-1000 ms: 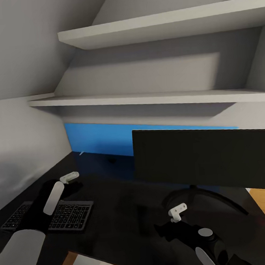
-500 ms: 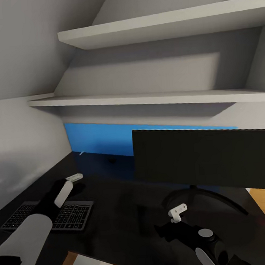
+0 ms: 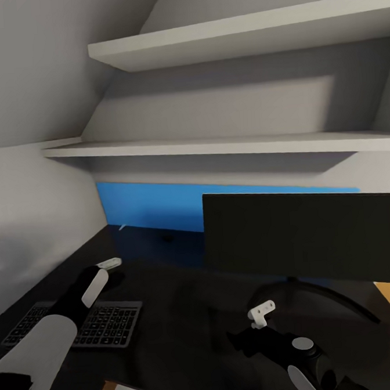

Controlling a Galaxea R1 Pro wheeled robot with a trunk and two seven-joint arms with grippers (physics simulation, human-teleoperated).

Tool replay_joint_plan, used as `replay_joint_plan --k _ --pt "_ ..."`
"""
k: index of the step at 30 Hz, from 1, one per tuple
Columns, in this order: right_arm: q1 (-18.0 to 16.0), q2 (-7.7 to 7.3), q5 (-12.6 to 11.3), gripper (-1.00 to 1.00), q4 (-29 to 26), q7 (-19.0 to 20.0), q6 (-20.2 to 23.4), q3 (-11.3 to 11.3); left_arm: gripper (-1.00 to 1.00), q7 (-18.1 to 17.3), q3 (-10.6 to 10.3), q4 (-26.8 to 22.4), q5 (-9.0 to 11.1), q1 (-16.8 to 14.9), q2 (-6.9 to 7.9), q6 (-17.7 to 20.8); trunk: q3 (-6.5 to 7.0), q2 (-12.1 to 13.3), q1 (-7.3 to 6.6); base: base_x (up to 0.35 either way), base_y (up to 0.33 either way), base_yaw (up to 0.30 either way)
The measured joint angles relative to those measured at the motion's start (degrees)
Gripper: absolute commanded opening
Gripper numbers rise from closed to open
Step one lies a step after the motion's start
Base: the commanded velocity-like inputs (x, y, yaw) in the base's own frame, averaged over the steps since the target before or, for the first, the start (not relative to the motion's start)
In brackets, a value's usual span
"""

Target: In the bedroom, organize the workspace by keeping the computer under the desk, ensuring the monitor is on the desk, placing the keyboard on the desk next to the monitor, placing the mouse on the desk next to the keyboard, moving the folder from the swivel chair onto the desk next to the mouse, stacking the notebook on top of the folder with the pen on top of the notebook, and positioning the swivel chair next to the desk.

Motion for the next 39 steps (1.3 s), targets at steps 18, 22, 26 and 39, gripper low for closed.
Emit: replay_joint_plan --k 18,22,26,39 --pt "0.0 0.0 0.01 1.0 0.0 0.0 0.01 0.02 1.0 0.15 -0.4 4.23 -0.36 -0.6 1.25 -1.66 0.0 0.0 0.01 0.016 0.015 -0.001" --pt "0.01 0.0 0.01 1.0 0.0 -0.01 0.01 0.15 1.0 -0.52 -0.53 7.1 -6.72 -1.72 1.5 -2.78 0.0 0.0 0.01 0.001 0.0 -0.014" --pt "0.01 -0.02 0.11 1.0 0.0 -0.05 0.01 0.13 1.0 -2.63 -0.17 7.89 -8.99 -1.92 1.52 -3.27 0.0 0.0 0.01 0.0 0.0 -0.006" --pt "0.01 -0.02 0.17 1.0 0.0 -0.17 0.48 1.85 1.0 -4.49 -0.15 8.29 -11.37 -1.51 1.51 -5.02 0.0 0.0 0.0 0.027 0.025 -0.008"
